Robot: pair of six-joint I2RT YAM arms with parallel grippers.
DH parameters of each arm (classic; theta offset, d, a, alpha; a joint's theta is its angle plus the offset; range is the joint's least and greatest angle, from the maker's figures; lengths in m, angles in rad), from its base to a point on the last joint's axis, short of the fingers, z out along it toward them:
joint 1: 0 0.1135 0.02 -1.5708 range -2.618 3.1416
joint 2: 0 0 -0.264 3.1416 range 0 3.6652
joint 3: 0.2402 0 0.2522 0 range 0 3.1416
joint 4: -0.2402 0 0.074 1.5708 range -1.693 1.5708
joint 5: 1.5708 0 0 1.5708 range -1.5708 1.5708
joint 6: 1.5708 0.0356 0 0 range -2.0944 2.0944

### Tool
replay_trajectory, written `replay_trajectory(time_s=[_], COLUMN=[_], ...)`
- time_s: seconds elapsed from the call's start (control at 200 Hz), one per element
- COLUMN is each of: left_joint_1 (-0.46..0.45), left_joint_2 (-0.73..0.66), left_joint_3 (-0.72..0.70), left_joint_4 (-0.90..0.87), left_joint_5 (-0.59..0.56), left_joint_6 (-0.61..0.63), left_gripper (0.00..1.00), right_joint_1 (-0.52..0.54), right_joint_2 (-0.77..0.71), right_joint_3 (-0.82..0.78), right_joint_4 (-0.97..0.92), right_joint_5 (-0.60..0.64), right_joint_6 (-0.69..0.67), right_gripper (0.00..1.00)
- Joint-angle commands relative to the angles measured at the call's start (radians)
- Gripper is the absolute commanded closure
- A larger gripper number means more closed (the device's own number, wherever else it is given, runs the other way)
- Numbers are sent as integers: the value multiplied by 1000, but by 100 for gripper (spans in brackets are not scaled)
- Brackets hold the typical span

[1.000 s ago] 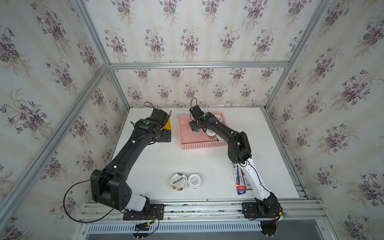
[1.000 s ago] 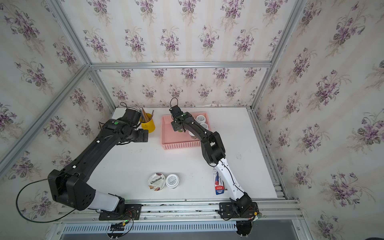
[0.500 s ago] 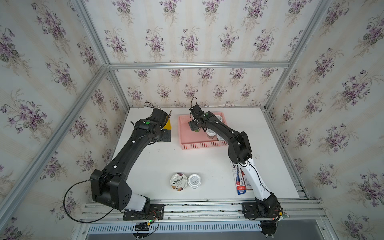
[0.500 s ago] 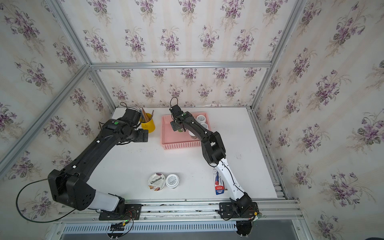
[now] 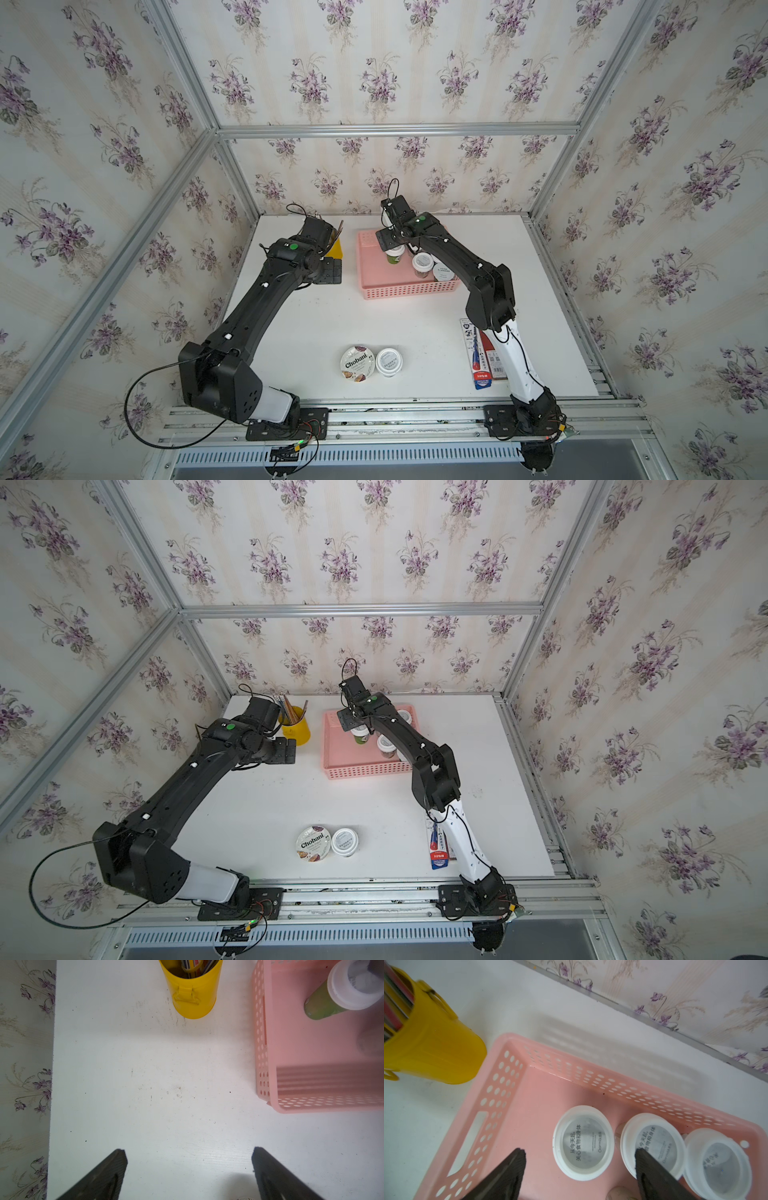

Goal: Put the yogurt in the basket
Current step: Pick up the yogurt from the center of the board.

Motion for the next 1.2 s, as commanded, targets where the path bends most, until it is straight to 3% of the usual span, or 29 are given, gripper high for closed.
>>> replay_trajectory(time_s=[0.0, 0.3, 0.579, 0.879, 1.194], left_joint_1=[-2, -63, -126, -129, -130], left_joint_2=[-20, -68, -91, -115, -102], left_joint_3=[-14, -33, -53, -46, -41], left_joint_4=[19, 6, -4, -25, -26], left_joint_5=[27, 45, 45, 23, 7], left_joint_6=[-18, -38, -74, -75, -67], left_gripper=[1, 1, 1, 1, 1], right_joint_1=[20, 129, 381, 604, 643], right_joint_2=[-107, -605, -920, -957, -874], right_joint_3=[-97, -727, -1129, -1272, -1256], right_joint_4=[-11, 99, 68, 148, 218], right_joint_5=[-32, -46, -5, -4, -28], right_joint_6=[13, 59, 148, 299, 304], right_gripper=[15, 15, 15, 12, 6])
